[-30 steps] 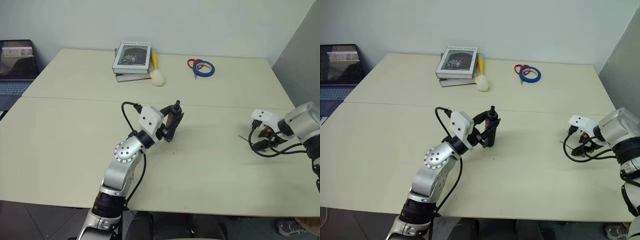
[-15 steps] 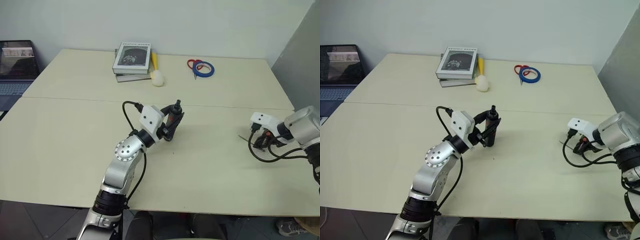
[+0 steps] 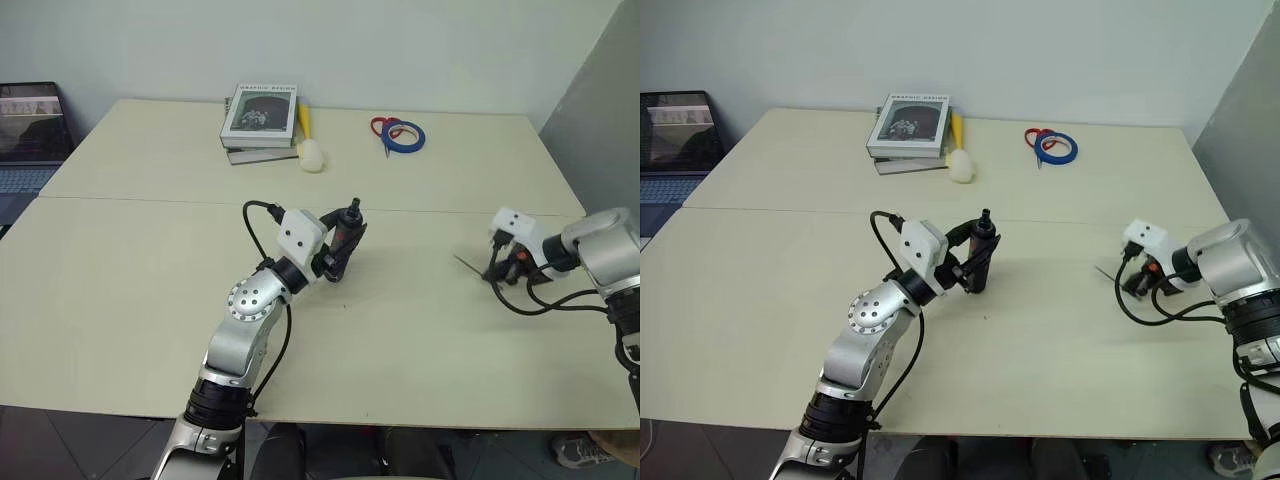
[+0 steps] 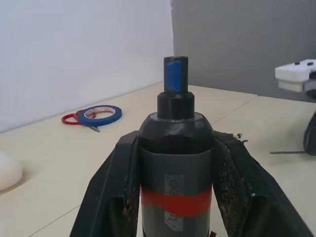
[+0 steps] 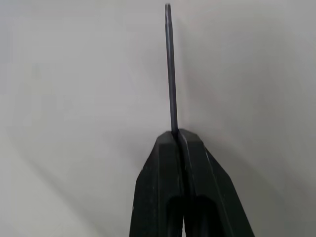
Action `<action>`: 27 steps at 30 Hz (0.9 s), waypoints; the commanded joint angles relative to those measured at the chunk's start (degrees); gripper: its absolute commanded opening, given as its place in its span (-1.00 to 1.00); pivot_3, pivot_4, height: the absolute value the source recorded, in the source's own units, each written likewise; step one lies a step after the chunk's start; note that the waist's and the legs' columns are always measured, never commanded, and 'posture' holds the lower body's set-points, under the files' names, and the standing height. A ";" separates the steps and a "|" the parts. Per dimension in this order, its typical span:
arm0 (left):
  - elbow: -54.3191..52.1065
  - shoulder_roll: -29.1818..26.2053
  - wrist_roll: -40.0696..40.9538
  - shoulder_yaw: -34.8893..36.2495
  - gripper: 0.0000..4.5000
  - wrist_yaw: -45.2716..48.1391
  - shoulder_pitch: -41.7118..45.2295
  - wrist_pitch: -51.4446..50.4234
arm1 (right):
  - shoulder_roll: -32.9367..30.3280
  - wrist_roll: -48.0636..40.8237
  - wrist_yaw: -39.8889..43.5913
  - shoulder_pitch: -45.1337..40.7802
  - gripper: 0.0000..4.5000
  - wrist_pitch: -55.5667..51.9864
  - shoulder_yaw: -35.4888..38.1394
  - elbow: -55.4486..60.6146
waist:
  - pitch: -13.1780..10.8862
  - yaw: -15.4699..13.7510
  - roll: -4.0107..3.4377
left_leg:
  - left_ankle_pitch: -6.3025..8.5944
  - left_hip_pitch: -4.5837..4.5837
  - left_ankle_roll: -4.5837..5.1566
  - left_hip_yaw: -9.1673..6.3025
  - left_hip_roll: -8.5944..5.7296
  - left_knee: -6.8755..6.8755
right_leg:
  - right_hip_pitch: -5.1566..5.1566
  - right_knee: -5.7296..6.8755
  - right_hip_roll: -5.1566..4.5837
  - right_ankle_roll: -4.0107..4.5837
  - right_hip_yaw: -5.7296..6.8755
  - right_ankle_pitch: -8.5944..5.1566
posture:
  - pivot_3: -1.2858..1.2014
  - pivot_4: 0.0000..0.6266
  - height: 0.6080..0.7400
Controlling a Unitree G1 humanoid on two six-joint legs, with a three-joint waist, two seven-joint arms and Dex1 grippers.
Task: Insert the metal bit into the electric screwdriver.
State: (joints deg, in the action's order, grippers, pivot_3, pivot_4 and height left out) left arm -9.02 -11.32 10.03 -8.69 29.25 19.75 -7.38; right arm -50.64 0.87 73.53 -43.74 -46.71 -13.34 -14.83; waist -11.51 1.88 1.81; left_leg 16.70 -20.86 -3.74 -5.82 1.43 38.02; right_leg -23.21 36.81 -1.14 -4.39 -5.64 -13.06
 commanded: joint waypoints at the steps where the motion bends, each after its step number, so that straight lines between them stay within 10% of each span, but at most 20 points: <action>1: -1.16 0.60 1.43 0.53 -0.27 0.23 1.80 -0.78 | 3.49 -8.48 -4.81 1.81 -1.00 1.88 12.81 9.74 | 0.00 -0.03 0.00 | 0.00 -0.01 0.00 -0.01 0.00 -0.01 | 0.00 0.00 0.01 0.00 0.01 0.00 | 0.03 -0.52 1.00; 10: -1.92 2.48 7.77 1.83 -0.27 2.29 8.63 -7.00 | 16.45 -27.86 -15.93 4.30 -1.00 -2.28 31.02 26.15 | -0.05 -0.17 -0.03 | 0.00 -0.17 0.00 -0.14 -0.03 -0.03 | -0.06 -0.03 0.01 0.01 0.06 0.00 | 0.03 -0.52 1.00; 27: 1.40 2.69 6.01 -1.81 -0.27 6.48 7.84 -5.32 | 21.37 -41.42 -26.77 5.55 -1.00 -1.08 31.87 33.01 | -0.06 -0.02 -0.06 | 0.01 -0.14 0.01 -0.14 -0.02 -0.10 | -0.06 -0.04 0.04 0.06 0.06 -0.04 | 0.03 -0.52 1.00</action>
State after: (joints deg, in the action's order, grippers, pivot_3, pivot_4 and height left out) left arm -5.60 -8.97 16.30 -9.91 35.63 27.43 -14.51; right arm -28.99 -39.09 47.84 -37.90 -49.10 18.52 15.58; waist -11.56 1.86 1.75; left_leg 16.70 -21.00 -3.73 -5.96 1.41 37.92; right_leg -23.27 36.78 -1.10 -4.32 -5.58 -13.10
